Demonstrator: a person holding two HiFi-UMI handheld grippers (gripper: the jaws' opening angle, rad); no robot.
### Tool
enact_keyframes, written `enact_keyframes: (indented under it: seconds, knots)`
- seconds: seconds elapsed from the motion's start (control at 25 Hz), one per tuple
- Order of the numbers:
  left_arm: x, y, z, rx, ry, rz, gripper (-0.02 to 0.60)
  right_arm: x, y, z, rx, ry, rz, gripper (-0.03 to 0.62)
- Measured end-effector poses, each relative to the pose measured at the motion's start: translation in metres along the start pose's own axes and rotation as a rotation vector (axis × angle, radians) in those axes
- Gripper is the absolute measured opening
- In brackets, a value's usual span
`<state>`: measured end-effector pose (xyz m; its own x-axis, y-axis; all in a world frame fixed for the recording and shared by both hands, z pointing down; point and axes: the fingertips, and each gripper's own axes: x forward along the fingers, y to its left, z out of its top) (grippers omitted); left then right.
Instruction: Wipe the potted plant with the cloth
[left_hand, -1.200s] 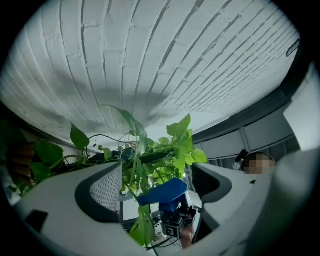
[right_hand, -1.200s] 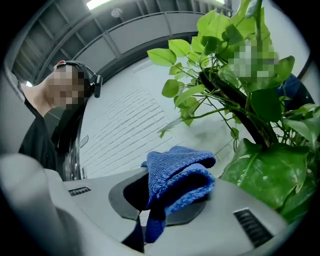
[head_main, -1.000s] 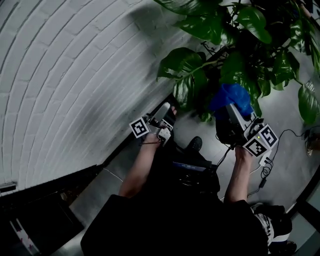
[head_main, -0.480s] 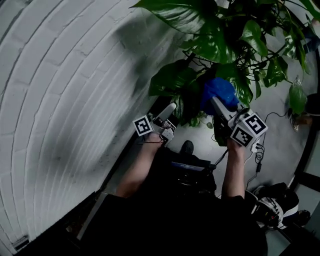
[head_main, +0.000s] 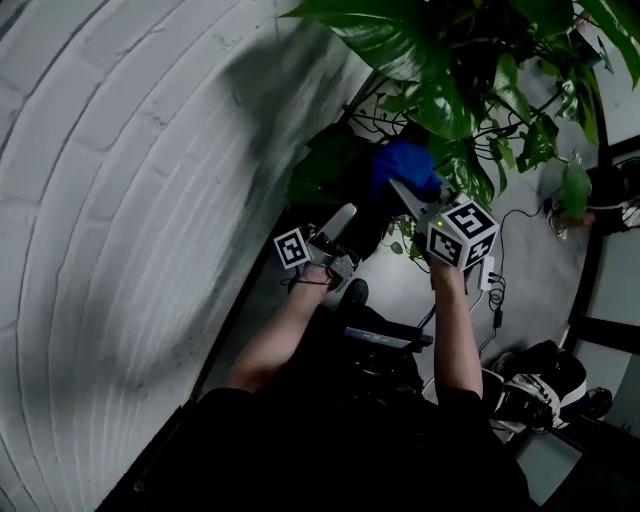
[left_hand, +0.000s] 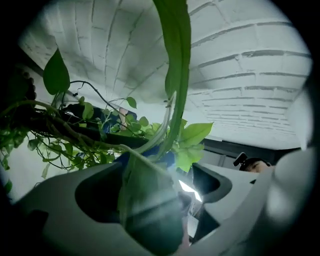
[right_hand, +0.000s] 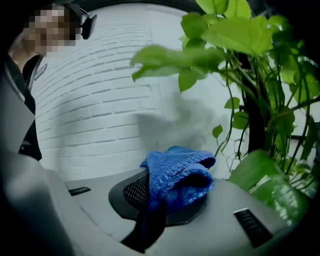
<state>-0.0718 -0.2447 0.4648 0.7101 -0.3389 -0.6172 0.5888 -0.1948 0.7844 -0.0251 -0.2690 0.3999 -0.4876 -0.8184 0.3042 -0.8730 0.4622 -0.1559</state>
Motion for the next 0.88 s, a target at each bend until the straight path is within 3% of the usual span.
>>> enact_keyframes:
  seconds: [0.16,0.44,0.68,0.88]
  knots:
    - [0.003,-0.009,-0.003,0.001,0.001,-0.018,0.433,0.009,0.009,-0.05,0.09,0.113,0.057,0.06]
    - [0.004,-0.022,-0.003,0.029,-0.01,-0.028,0.433,-0.009,0.033,-0.094,0.222,0.138,0.133,0.06]
    - [0.002,-0.021,-0.004,0.05,-0.023,-0.014,0.434,-0.046,0.056,-0.131,0.247,0.212,0.191,0.06]
    - [-0.003,-0.019,-0.006,0.073,-0.032,0.007,0.434,-0.094,0.079,-0.113,0.225,0.142,0.324,0.06]
